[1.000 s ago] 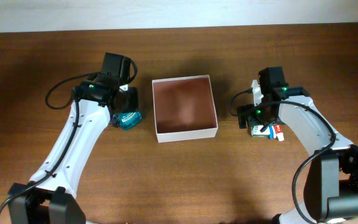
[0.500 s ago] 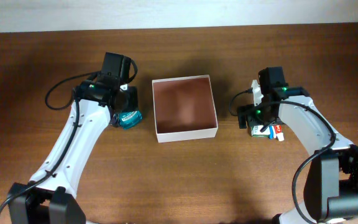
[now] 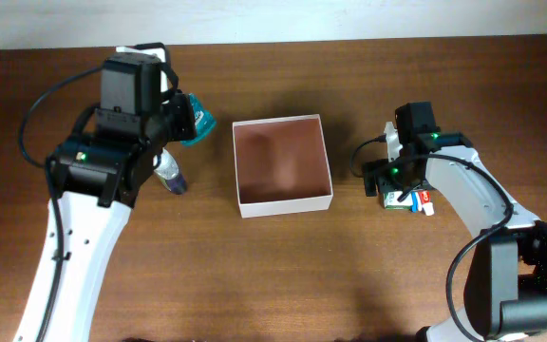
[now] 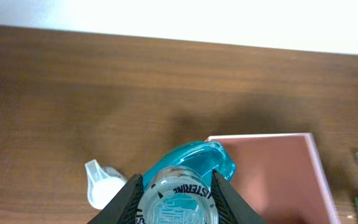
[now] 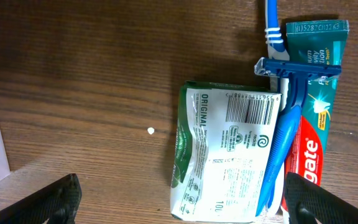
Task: Pack container
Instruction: 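Carry the Listerine bottle into the box's back-left corner and lower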
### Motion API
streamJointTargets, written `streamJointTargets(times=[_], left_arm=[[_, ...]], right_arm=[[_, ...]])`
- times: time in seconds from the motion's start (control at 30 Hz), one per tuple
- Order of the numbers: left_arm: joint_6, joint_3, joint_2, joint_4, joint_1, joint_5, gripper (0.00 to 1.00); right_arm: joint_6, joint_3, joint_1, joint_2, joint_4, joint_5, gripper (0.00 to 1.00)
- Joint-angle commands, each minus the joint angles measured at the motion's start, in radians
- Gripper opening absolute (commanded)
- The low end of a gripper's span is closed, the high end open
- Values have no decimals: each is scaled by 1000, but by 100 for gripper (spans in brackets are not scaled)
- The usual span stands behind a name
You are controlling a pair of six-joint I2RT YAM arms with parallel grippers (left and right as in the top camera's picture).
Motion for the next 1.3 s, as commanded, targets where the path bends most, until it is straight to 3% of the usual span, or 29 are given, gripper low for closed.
streamJointTargets(times=[0.0,0.43,0.6,0.8,1.27], left_arm=[[23,35,-13,64,-11,148,18],[24,35,177,235,-178,151,19],[48,35,283,247,-179,148,19],[219,35,314,272,-180,148,19],[225,35,375,269,-180,93,19]], right_arm=[[-4,17,5,2,0,-2,99],[-4,17,5,2,0,-2,99],[-4,17,5,2,0,-2,99],[-4,17,5,2,0,-2,99],[-4,17,5,2,0,-2,99]])
